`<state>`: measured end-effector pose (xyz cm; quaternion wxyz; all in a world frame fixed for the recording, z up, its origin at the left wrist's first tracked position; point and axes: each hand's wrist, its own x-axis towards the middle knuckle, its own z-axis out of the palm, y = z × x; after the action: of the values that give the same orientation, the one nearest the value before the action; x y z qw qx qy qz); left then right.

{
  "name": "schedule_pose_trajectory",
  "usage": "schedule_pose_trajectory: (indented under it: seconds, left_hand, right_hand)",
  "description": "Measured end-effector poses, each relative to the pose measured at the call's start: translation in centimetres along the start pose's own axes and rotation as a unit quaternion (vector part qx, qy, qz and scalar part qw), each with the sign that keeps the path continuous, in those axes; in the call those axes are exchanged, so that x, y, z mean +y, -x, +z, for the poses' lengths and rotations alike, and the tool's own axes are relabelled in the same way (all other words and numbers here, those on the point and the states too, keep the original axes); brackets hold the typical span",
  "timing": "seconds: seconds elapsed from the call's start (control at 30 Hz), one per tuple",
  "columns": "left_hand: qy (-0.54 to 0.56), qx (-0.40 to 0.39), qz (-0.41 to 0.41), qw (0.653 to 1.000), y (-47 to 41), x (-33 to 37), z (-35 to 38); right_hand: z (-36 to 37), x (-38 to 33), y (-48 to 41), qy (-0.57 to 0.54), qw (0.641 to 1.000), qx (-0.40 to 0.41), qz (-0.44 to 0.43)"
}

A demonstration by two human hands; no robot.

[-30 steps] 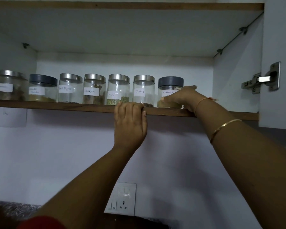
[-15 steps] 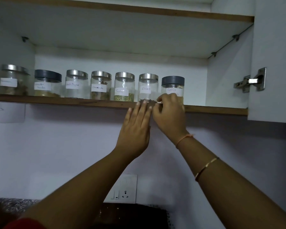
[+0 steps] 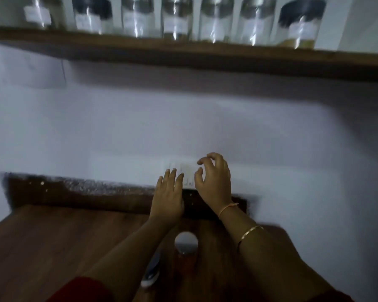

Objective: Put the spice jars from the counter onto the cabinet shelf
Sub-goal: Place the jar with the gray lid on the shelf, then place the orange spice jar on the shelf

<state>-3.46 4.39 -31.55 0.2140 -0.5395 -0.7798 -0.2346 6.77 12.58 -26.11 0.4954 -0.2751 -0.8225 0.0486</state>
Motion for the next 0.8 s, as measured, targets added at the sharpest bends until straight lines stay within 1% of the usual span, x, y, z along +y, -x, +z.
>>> schedule_pose_trajectory:
  seconds: [0.1, 0.17, 0.23, 0.3, 0.4, 0.47, 0.53, 0.67, 0.7, 0.8]
  left_hand:
    - [0.016, -0.056, -0.047, 0.997, 4.2, -1.8, 2.5]
    - [0.01, -0.095, -0.07, 0.993, 6.7, -3.0, 3.8]
    - [0.006, -0.132, -0.083, 0.988, 9.0, -4.2, 5.0]
    - [0.008, -0.157, -0.074, 0.985, 10.3, -4.9, 5.8]
    - [0.027, -0.218, -0.044, 0.975, 11.9, -5.6, 6.6]
    - [0.05, -0.237, -0.023, 0.97, 12.5, -5.7, 6.8]
    - [0.073, -0.233, -0.013, 0.97, 12.9, -5.6, 7.1]
    - [0.076, -0.23, -0.008, 0.97, 13.3, -5.8, 7.7]
    - [0.08, -0.228, -0.011, 0.97, 13.3, -6.0, 7.8]
    - [0.078, -0.23, -0.015, 0.97, 13.2, -6.4, 7.8]
  right_hand:
    - [3.3, 1.5, 5.2, 0.006, 0.993, -0.109, 0.051]
    - [4.9, 2.5, 8.2, 0.026, 0.979, -0.187, 0.078]
    - [6.3, 3.2, 10.5, 0.05, 0.956, -0.27, 0.107]
    - [7.0, 3.7, 11.7, 0.061, 0.928, -0.342, 0.135]
    - [8.7, 3.9, 12.9, 0.058, 0.881, -0.438, 0.17]
    - [9.7, 4.1, 13.5, 0.059, 0.866, -0.462, 0.183]
    - [10.6, 4.5, 14.0, 0.062, 0.854, -0.476, 0.2]
    - [11.9, 5.4, 14.6, 0.056, 0.833, -0.497, 0.235]
    - [12.0, 5.5, 14.7, 0.058, 0.836, -0.494, 0.233]
    - [12.0, 5.4, 14.7, 0.06, 0.857, -0.458, 0.228]
